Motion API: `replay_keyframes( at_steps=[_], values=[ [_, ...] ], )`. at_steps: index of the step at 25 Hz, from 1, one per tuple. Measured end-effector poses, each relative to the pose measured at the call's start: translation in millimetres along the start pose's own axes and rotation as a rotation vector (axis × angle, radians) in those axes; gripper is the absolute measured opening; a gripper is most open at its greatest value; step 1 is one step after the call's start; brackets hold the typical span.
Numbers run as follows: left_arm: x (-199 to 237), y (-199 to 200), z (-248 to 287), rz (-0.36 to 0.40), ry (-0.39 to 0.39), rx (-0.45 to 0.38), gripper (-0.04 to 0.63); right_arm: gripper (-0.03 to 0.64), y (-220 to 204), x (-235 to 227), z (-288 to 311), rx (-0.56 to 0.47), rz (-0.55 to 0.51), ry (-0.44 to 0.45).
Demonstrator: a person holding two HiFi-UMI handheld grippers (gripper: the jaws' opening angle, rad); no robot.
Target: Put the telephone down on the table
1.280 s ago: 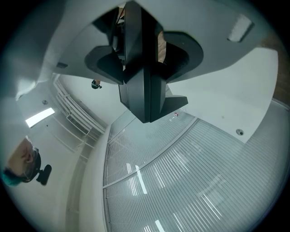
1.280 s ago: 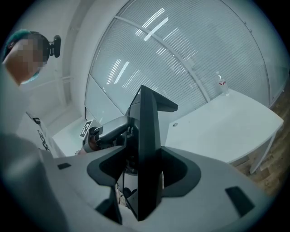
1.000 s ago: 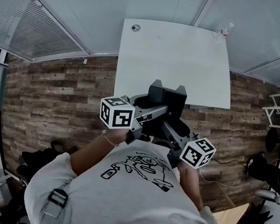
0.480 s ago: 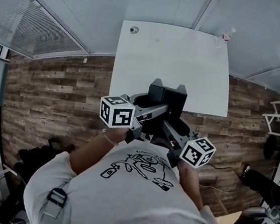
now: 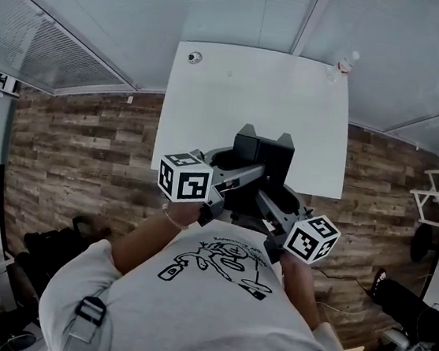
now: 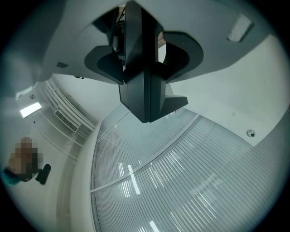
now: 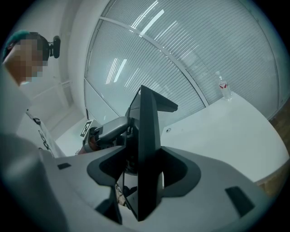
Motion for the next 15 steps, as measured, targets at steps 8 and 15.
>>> replay_keyframes(
  at_steps=[8,15],
  values=[
    [1.4,7.2,38.2,-0.007,0.032,-0.033,0.268,0.222,23.1,-33.7,-11.3,0.030,-0.012,0.032],
    [2.1,20.7,99.4,-0.028,0.073,-0.068,0.268,0.222,62.0,-84.9,-29.7,0.071,-0.019,0.071]
  ],
)
Point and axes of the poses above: the fingertips, and each gripper's own axes: z forward along the fingers, x to its left, y out of its top, the point moved 2 cm from there along -z, backward along the fingers, and after that the axes turned 2 degrees about -y, right-handed, at the moved point
